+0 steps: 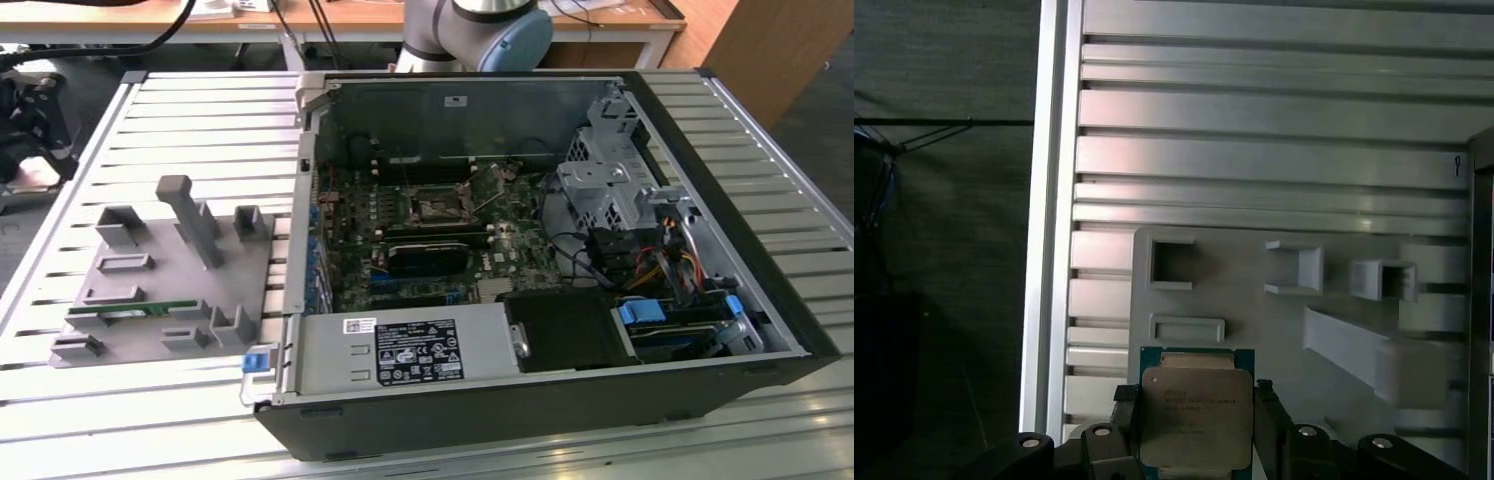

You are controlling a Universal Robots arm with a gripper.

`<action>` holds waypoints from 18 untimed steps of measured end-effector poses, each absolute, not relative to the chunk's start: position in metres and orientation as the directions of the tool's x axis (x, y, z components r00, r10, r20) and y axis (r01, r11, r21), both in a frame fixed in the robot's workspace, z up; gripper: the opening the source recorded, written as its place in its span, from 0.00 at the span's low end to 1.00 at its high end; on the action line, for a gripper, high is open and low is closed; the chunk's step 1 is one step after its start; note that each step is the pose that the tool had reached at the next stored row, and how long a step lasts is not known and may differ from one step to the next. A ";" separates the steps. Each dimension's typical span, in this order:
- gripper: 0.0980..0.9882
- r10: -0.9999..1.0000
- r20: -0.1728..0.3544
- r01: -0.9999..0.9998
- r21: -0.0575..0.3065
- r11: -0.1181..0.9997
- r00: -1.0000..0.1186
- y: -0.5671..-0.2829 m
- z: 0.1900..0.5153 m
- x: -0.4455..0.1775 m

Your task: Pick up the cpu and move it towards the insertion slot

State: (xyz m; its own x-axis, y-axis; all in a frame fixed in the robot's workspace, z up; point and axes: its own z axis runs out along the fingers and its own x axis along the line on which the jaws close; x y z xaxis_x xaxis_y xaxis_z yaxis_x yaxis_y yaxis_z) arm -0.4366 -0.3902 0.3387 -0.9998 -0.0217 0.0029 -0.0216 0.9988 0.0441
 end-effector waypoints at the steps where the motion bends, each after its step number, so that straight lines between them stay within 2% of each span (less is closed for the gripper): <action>1: 0.50 -0.021 0.003 -0.021 0.044 0.999 -1.000 -0.390 0.340 -0.437; 18: 0.50 -0.017 0.003 -0.017 0.044 0.999 -1.000 -0.386 0.362 -0.437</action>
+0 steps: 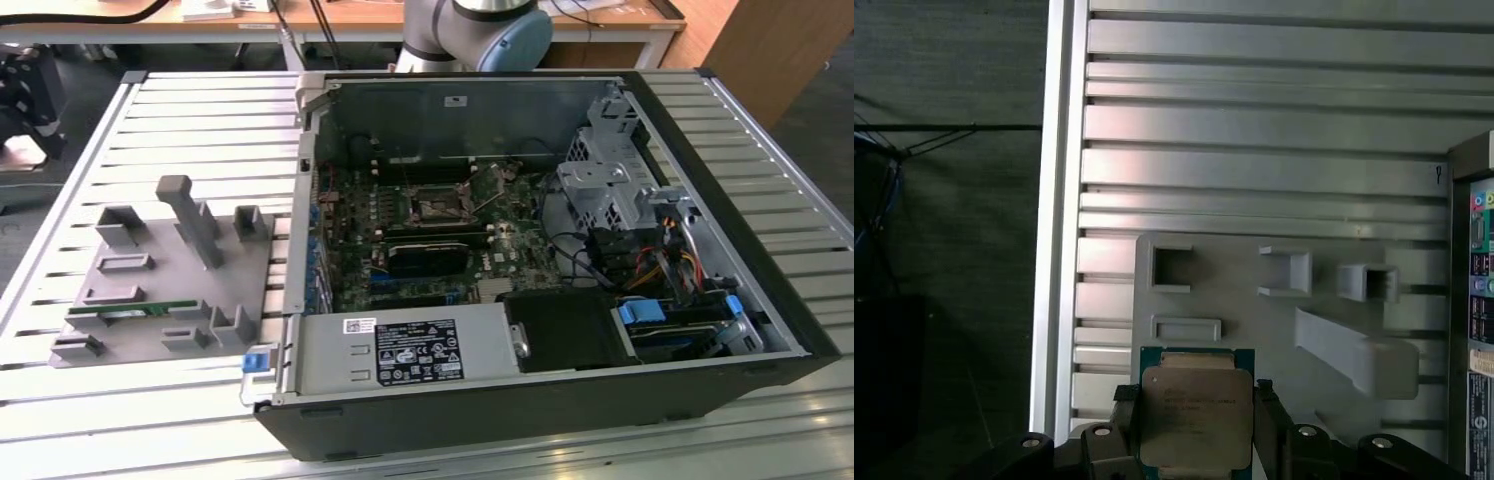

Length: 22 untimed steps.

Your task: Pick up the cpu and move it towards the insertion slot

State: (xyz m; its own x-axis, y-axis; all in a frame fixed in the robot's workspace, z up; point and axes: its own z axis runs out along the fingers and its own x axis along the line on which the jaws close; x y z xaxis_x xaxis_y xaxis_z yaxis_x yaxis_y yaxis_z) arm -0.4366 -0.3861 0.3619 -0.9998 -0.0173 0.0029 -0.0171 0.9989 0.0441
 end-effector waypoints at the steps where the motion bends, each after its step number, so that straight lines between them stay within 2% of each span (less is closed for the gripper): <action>1: 0.50 -0.017 0.003 -0.017 0.044 0.999 -1.000 -0.386 0.363 -0.437; 22: 0.50 -0.015 0.003 -0.015 0.044 0.999 -1.000 -0.384 0.378 -0.426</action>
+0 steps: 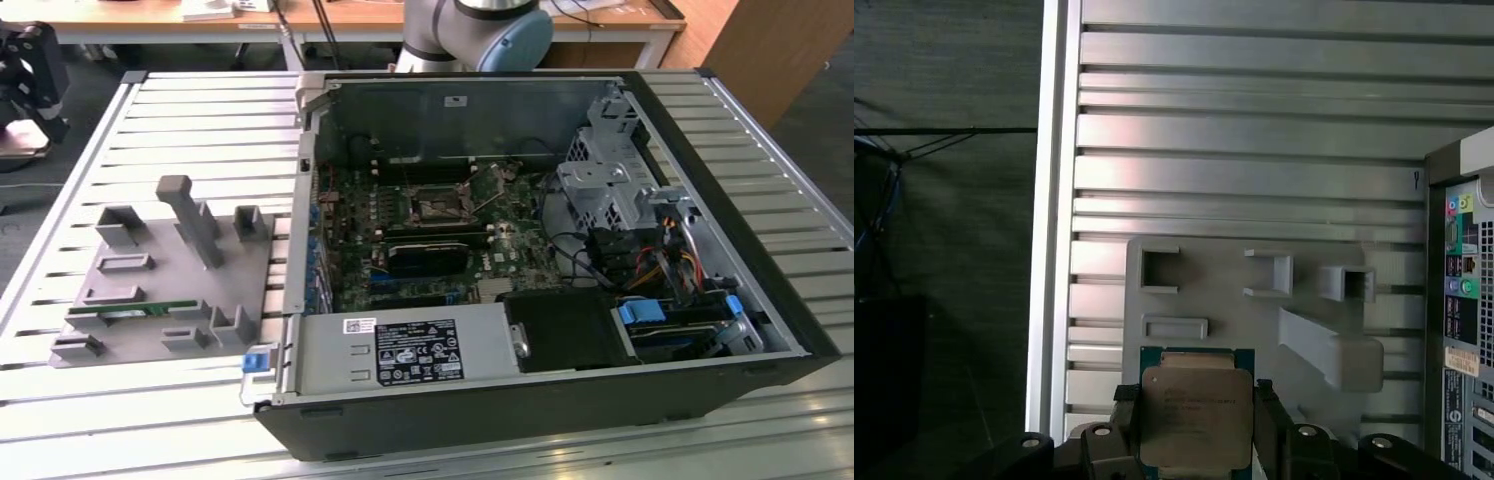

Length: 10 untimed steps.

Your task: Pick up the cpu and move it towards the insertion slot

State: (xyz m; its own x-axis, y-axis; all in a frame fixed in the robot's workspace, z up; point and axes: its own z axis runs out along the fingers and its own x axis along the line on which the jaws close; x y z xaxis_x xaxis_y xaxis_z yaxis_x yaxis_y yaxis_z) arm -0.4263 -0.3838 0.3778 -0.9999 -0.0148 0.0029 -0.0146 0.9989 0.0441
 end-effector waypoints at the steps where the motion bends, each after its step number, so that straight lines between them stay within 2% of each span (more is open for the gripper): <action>1: 0.50 -0.015 0.003 -0.015 0.044 0.999 -1.000 -0.384 0.378 -0.425; 10: 0.50 -0.015 0.003 -0.015 0.044 0.999 -1.000 -0.383 0.378 -0.412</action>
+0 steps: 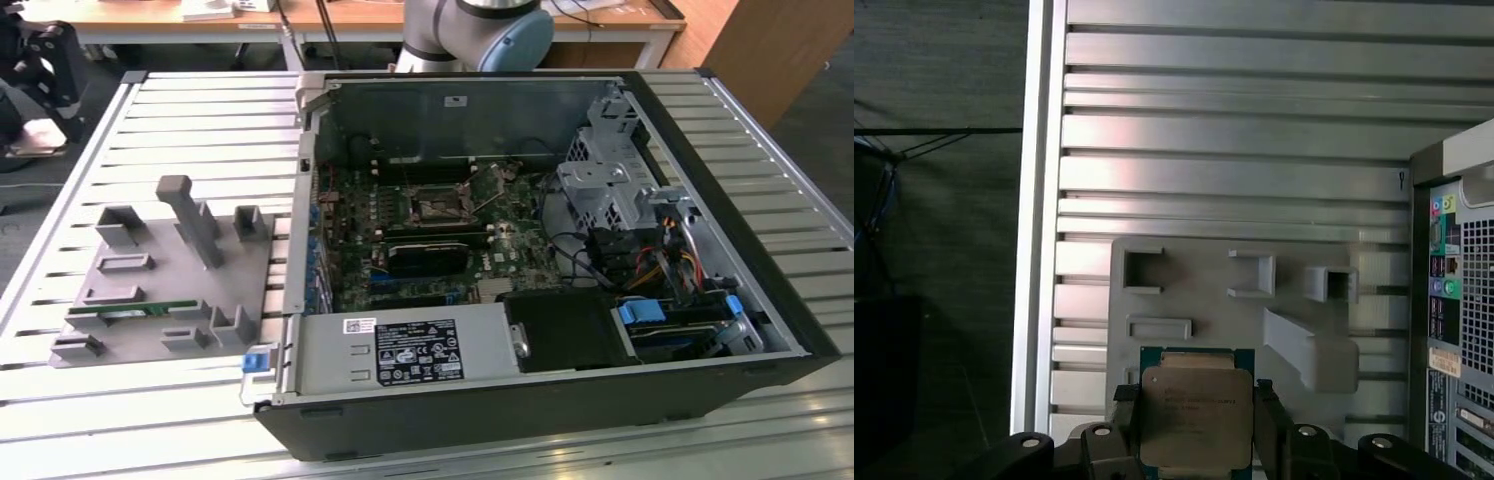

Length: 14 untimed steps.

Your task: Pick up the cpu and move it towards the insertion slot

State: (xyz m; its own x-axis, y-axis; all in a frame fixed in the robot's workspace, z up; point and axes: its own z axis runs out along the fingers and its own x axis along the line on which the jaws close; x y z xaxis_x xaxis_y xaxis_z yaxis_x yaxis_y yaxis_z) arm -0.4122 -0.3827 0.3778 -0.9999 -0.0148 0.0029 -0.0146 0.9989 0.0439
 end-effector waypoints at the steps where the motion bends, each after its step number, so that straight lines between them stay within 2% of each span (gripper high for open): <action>1: 0.50 -0.015 0.003 -0.015 0.044 0.999 -1.000 -0.383 0.378 -0.411; 14: 0.50 -0.015 0.003 -0.015 0.043 0.999 -1.000 -0.381 0.378 -0.394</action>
